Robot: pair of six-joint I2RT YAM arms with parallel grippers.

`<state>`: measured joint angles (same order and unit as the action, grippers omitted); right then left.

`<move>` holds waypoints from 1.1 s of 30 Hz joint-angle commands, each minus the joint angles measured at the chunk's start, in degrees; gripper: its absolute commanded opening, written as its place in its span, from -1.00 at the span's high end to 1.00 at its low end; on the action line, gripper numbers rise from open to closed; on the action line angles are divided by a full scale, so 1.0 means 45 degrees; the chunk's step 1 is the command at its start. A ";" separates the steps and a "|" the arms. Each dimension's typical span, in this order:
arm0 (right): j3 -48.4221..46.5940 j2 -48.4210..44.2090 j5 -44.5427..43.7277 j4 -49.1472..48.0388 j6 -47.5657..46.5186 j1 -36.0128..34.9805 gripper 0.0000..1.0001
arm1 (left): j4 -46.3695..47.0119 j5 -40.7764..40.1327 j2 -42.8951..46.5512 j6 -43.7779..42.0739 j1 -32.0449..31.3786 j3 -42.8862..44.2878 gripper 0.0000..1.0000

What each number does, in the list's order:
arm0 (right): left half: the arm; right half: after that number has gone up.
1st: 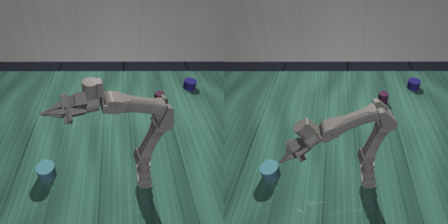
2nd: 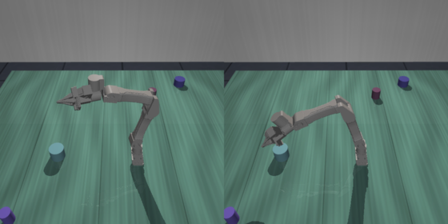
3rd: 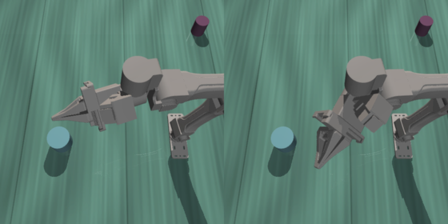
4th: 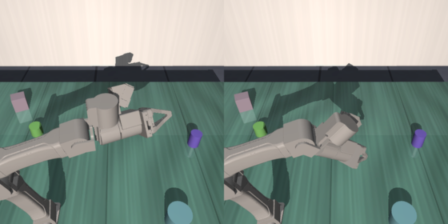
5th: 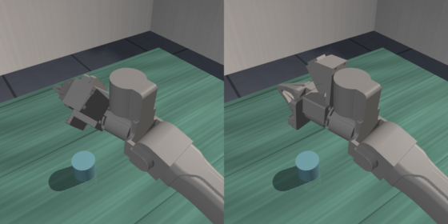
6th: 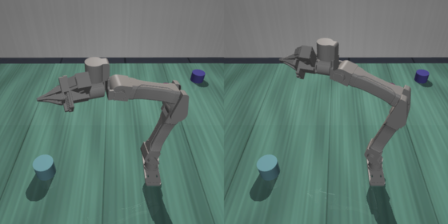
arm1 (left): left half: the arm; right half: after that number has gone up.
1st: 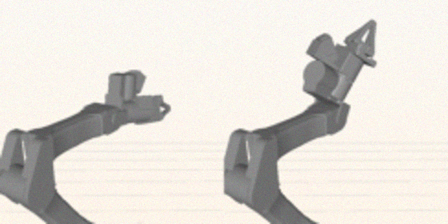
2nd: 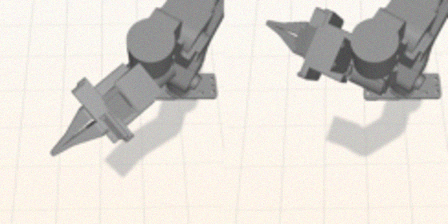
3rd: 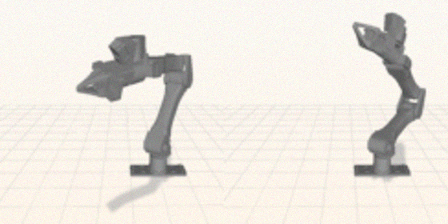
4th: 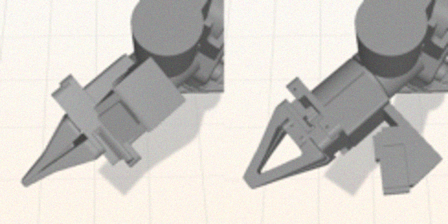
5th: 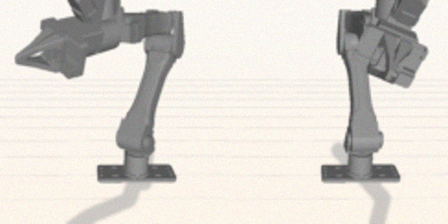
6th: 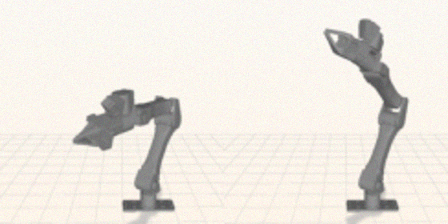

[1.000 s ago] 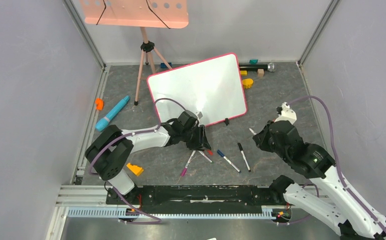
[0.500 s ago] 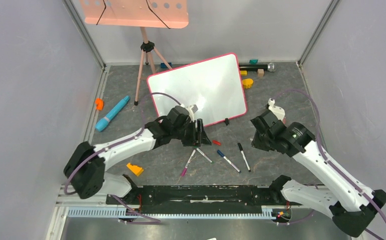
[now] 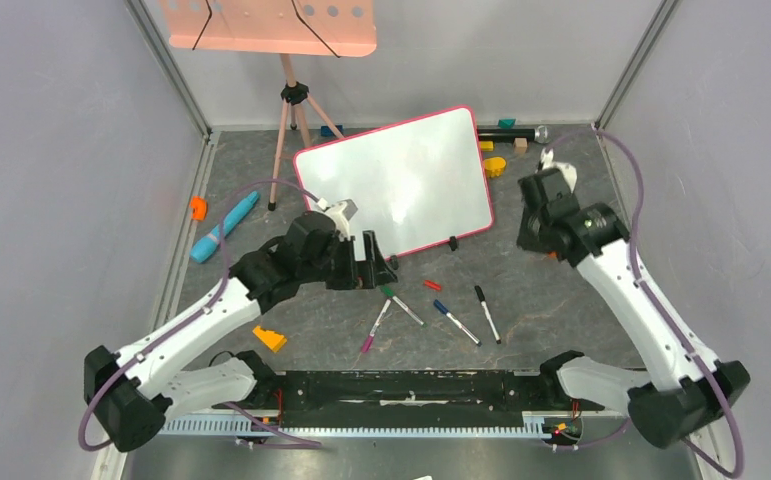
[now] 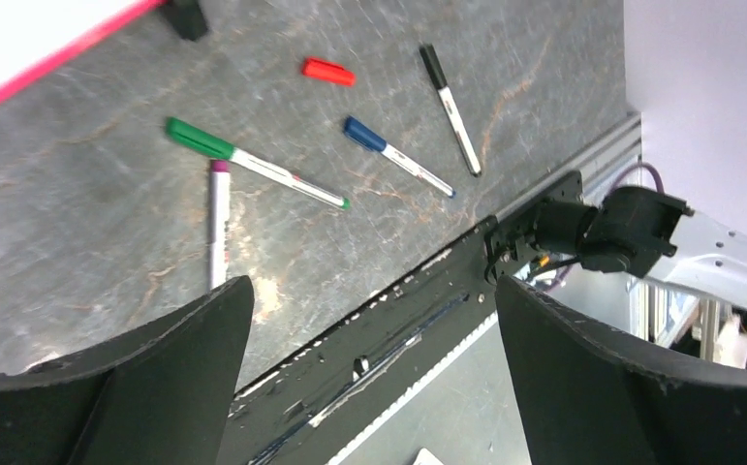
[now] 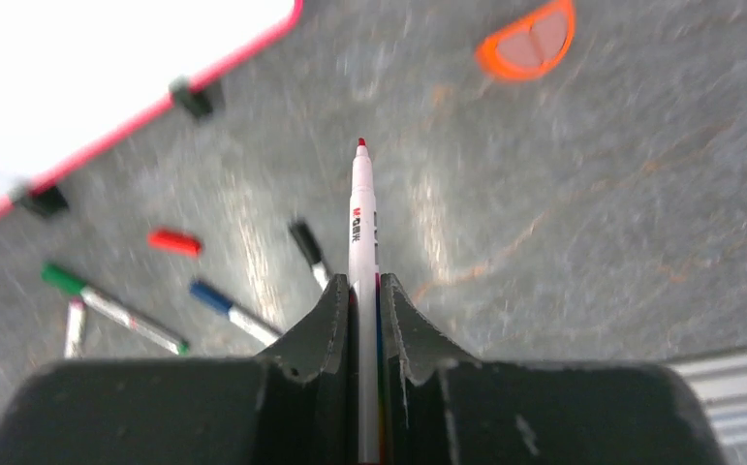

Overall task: Write a sentence on the whiteboard
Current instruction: Move the whiteboard to the center of the board.

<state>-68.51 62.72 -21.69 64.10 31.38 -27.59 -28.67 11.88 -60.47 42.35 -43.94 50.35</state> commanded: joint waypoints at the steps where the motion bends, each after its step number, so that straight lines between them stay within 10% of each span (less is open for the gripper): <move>1: -0.1959 0.1644 0.1435 -0.2538 -0.2324 0.2647 1.00 | -0.1209 -0.0876 0.0965 -0.1198 0.1140 0.0762 -0.99; 9: -0.3386 0.4102 0.3801 -0.6100 -0.1371 0.4963 1.00 | -0.0298 0.1720 0.1357 -0.1205 0.6443 0.0198 -0.99; 23: -0.7108 1.0475 0.5986 -0.8515 -0.0197 0.5768 1.00 | 0.2510 0.2681 0.0190 0.0035 0.9504 -0.0658 -0.99; 33: -0.9385 1.4496 0.9879 -0.9871 0.0203 0.6054 1.00 | 0.9210 0.5629 -0.1522 -0.0048 1.1220 -0.2782 -0.98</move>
<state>-108.22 125.97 14.96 24.51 31.00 0.08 -0.93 30.63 -64.03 44.07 5.78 37.58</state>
